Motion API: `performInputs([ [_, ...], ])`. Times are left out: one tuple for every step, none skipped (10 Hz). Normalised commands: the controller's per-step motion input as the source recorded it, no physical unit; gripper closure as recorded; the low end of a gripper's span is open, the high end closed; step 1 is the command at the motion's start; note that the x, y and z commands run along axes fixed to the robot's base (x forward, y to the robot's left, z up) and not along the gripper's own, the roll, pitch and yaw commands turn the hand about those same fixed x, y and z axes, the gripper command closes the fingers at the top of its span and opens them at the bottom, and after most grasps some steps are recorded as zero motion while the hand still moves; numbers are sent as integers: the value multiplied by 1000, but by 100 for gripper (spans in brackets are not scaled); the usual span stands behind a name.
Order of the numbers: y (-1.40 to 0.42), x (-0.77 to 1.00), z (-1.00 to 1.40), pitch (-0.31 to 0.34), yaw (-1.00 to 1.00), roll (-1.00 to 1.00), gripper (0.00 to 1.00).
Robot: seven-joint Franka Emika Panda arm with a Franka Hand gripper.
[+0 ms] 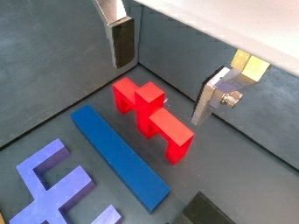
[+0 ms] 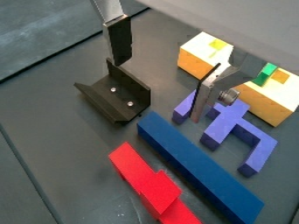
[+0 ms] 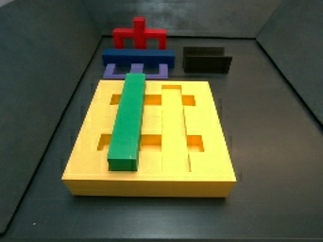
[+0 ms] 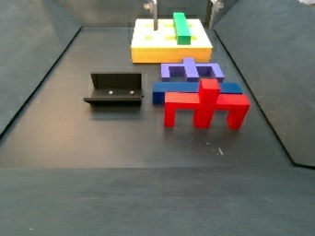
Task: Pick up the blue object. Move up. Move to above the board. Insert the blue object.
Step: Pick up the blue object.
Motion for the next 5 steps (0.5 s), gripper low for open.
performInputs([
  [0,0,0,0,0,-7,0],
  [-34,11,0,0,-289,0,0],
  [-143,109,0,0,-540,0,0],
  [-191,20,0,0,-803,0,0],
  [-206,0,0,0,-966,0,0],
])
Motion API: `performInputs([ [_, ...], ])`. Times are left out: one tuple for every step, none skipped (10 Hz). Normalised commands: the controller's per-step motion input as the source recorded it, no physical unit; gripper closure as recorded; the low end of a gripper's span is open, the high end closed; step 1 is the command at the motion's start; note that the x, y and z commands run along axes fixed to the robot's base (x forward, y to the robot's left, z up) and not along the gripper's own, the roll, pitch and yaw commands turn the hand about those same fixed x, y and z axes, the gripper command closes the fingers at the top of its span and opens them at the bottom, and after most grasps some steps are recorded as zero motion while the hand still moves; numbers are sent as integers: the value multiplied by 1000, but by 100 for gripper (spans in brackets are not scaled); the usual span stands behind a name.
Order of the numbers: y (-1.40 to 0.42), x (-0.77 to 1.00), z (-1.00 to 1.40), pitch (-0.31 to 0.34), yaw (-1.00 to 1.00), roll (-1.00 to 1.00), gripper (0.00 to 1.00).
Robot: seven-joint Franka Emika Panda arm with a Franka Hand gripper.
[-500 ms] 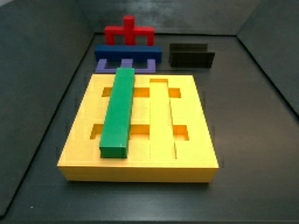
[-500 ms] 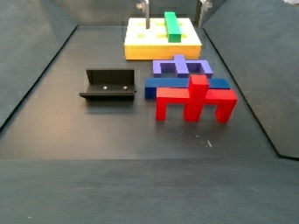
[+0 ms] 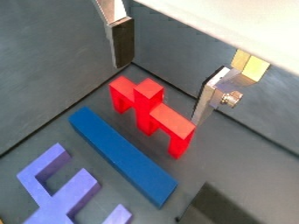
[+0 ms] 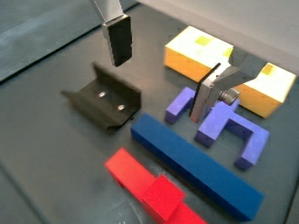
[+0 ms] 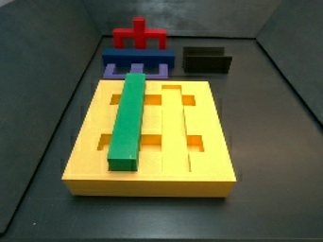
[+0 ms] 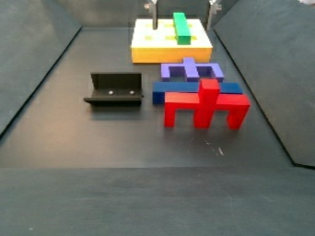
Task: Pick up the blue object. Move up. Move to above the board. Insert the blue object.
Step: Pick up the blue object.
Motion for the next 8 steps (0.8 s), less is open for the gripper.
performInputs([
  [-174,0,-111,0,-989,0,0],
  [-140,0,-123,0,-1000,0,0],
  [-49,0,-169,0,-1000,-39,0],
  [-49,0,-151,0,-1000,-9,0],
  [-86,0,-111,0,-1000,0,0],
  [-86,0,-97,0,-966,0,0],
  [-106,0,-91,0,-917,9,0],
  [-114,0,-83,0,-894,26,0],
])
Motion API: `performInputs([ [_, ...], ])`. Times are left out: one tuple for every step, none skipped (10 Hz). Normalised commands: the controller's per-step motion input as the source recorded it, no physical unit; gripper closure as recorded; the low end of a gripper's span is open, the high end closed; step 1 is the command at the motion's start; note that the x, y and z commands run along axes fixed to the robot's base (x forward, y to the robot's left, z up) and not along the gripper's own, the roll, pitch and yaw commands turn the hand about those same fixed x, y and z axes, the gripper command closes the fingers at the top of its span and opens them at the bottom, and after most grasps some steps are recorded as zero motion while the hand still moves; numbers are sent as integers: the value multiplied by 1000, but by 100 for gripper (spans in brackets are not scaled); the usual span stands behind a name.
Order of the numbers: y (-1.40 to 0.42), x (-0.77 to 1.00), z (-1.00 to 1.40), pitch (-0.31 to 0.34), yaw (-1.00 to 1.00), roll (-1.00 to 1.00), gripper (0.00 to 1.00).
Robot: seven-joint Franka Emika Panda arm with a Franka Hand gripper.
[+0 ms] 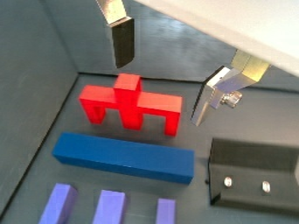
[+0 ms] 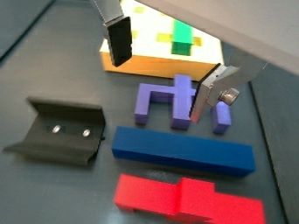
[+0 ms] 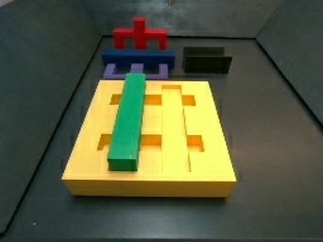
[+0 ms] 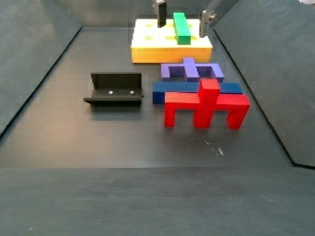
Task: Pick up the blue object. Move up. Move to above the board. Insert the blue object.
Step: Pick up the blue object.
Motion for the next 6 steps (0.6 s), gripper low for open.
performInputs([
  [-106,0,-49,0,-880,41,0],
  [-83,0,-57,0,-849,33,0],
  [-51,0,-77,0,-820,37,0],
  [-31,0,-100,0,-803,29,0],
  [0,-6,-114,0,-783,7,0],
  [0,-49,-83,0,-657,0,0],
])
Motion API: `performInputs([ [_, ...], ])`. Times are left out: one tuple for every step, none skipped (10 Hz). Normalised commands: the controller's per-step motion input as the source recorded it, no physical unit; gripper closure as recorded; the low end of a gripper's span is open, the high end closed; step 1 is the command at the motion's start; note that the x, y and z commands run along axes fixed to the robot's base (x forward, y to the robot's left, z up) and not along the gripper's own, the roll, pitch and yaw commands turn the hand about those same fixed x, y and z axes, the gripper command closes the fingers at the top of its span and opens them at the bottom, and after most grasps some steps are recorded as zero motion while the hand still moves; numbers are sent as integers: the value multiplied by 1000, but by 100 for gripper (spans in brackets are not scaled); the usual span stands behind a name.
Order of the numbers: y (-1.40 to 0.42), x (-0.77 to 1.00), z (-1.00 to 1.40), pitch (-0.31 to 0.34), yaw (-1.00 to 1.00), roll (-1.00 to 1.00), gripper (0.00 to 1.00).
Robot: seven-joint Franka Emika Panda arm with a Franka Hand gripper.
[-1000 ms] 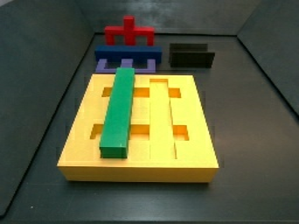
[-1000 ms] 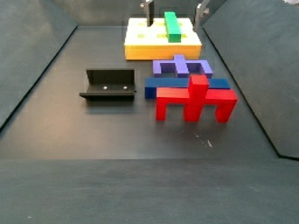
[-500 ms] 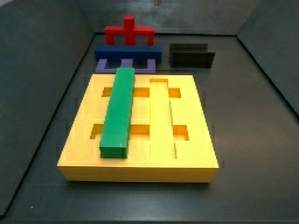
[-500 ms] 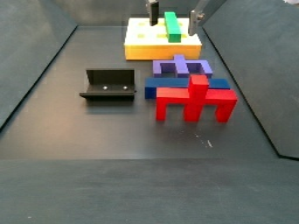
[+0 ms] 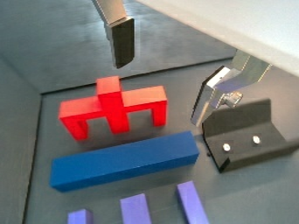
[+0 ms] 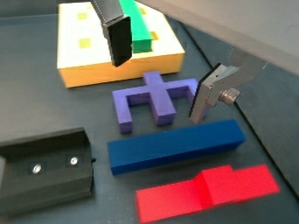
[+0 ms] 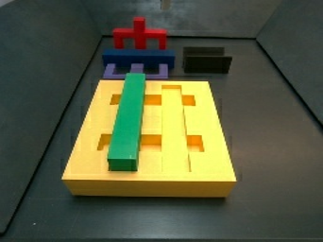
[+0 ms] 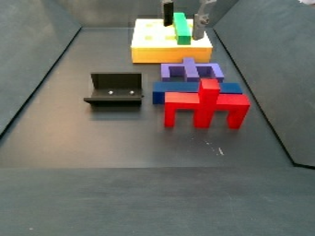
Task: Pick up the blue object. Move up. Move to above the board. Insert the blue object.
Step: Pick up the blue object.
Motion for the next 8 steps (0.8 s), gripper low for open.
performInputs([
  [0,-117,-86,0,-594,17,0],
  [0,-206,-103,-20,-574,10,0],
  [3,-203,-157,-39,-571,0,0],
  [89,-157,-177,-83,-457,-9,0],
  [146,-129,-217,-89,-283,-63,0],
  [123,-94,-231,-84,-240,-57,0],
  [66,-54,-251,-77,-274,-9,0],
  [6,-29,-171,-19,-300,10,0],
])
